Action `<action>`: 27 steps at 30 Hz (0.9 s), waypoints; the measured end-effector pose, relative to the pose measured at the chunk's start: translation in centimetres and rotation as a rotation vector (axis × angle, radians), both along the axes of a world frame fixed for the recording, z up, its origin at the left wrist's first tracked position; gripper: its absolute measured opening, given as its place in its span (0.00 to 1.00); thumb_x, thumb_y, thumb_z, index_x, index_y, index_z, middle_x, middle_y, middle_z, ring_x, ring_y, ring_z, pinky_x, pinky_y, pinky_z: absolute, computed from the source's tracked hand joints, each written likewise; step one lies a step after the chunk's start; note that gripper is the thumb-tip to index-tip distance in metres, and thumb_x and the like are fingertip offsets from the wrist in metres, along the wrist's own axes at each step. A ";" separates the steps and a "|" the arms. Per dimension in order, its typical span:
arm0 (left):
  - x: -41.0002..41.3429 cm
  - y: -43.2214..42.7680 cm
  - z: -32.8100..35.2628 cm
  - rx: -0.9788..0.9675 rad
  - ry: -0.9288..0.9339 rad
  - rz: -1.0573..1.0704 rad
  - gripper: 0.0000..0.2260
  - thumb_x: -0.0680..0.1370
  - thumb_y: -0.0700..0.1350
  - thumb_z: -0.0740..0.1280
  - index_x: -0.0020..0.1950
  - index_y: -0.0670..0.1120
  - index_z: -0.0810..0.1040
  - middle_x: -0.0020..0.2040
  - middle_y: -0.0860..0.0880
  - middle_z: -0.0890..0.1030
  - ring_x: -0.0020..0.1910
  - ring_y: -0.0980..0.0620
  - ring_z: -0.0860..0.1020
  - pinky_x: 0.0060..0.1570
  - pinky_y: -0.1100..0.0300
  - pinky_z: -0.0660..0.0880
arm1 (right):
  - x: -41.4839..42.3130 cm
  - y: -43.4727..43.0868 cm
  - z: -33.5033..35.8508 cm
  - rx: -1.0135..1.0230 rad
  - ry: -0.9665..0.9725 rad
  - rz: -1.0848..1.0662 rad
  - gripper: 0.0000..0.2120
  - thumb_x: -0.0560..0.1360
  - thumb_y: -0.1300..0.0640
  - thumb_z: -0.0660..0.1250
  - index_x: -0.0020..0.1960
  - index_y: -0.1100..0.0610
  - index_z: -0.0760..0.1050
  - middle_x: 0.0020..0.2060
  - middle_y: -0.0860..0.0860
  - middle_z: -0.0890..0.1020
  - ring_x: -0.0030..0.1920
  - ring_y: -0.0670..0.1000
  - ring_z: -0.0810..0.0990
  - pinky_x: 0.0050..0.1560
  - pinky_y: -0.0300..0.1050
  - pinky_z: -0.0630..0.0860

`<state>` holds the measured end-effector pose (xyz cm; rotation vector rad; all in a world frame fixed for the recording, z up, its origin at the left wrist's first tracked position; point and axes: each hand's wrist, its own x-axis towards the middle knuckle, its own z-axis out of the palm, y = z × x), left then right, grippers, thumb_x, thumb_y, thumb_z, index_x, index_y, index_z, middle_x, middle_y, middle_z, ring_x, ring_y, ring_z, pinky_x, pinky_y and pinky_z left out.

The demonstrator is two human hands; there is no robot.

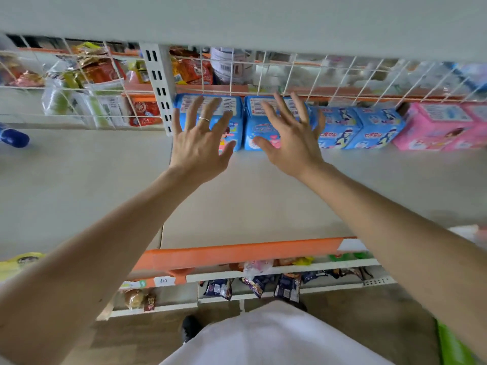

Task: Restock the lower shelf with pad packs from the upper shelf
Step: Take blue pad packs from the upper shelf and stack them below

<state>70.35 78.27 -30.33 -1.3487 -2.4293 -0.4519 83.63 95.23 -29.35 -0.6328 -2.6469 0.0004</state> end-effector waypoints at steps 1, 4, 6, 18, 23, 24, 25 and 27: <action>0.4 -0.1 -0.2 0.004 0.017 -0.054 0.25 0.77 0.57 0.65 0.72 0.51 0.71 0.78 0.47 0.64 0.78 0.39 0.58 0.73 0.31 0.53 | 0.6 -0.8 0.0 -0.007 -0.004 -0.026 0.33 0.77 0.36 0.61 0.78 0.46 0.60 0.80 0.46 0.57 0.80 0.55 0.50 0.71 0.72 0.44; 1.8 -0.3 -0.8 -0.008 0.017 -0.170 0.29 0.77 0.62 0.60 0.75 0.51 0.68 0.80 0.47 0.60 0.80 0.40 0.55 0.74 0.31 0.50 | 2.5 -3.1 0.1 -0.050 -0.029 -0.100 0.35 0.77 0.35 0.60 0.80 0.44 0.56 0.81 0.45 0.52 0.81 0.53 0.46 0.71 0.71 0.44; 2.8 -0.4 -1.3 -0.023 -0.011 -0.211 0.31 0.77 0.64 0.57 0.77 0.51 0.66 0.81 0.47 0.58 0.80 0.39 0.55 0.74 0.31 0.49 | 3.7 -4.2 0.0 -0.061 -0.057 -0.138 0.35 0.77 0.34 0.59 0.80 0.43 0.54 0.81 0.44 0.50 0.81 0.52 0.44 0.71 0.73 0.45; 11.0 -2.0 0.2 -0.102 -0.069 -0.131 0.33 0.78 0.66 0.51 0.78 0.50 0.63 0.79 0.46 0.61 0.78 0.38 0.57 0.74 0.34 0.53 | 12.8 -4.8 0.9 -0.243 0.033 -0.120 0.34 0.78 0.33 0.54 0.80 0.43 0.50 0.81 0.44 0.51 0.80 0.50 0.44 0.73 0.67 0.43; 19.4 0.9 2.2 -0.094 -0.041 -0.124 0.33 0.79 0.66 0.50 0.78 0.50 0.63 0.80 0.46 0.61 0.78 0.38 0.59 0.74 0.36 0.54 | 21.3 -2.2 3.4 -0.233 0.093 -0.067 0.33 0.79 0.33 0.54 0.80 0.43 0.53 0.80 0.42 0.52 0.80 0.49 0.46 0.74 0.65 0.43; 21.2 1.5 2.7 -0.081 -0.037 -0.114 0.33 0.79 0.66 0.50 0.79 0.50 0.63 0.80 0.46 0.62 0.78 0.38 0.59 0.74 0.36 0.55 | 23.0 -1.6 4.0 -0.222 0.111 -0.056 0.33 0.78 0.33 0.53 0.80 0.43 0.53 0.80 0.42 0.53 0.80 0.49 0.47 0.74 0.64 0.44; 22.8 2.1 3.3 -0.067 -0.034 -0.101 0.33 0.79 0.66 0.50 0.79 0.51 0.62 0.79 0.46 0.62 0.77 0.38 0.59 0.74 0.36 0.55 | 24.6 -1.0 4.7 -0.218 0.130 -0.048 0.33 0.78 0.33 0.52 0.79 0.43 0.54 0.80 0.42 0.53 0.80 0.49 0.48 0.74 0.64 0.45; 25.7 3.0 4.5 -0.042 -0.036 -0.070 0.32 0.79 0.66 0.50 0.78 0.51 0.62 0.79 0.46 0.63 0.77 0.38 0.60 0.73 0.36 0.57 | 27.5 0.1 6.1 -0.225 0.173 -0.027 0.33 0.77 0.32 0.51 0.79 0.45 0.57 0.80 0.43 0.56 0.79 0.49 0.50 0.74 0.63 0.45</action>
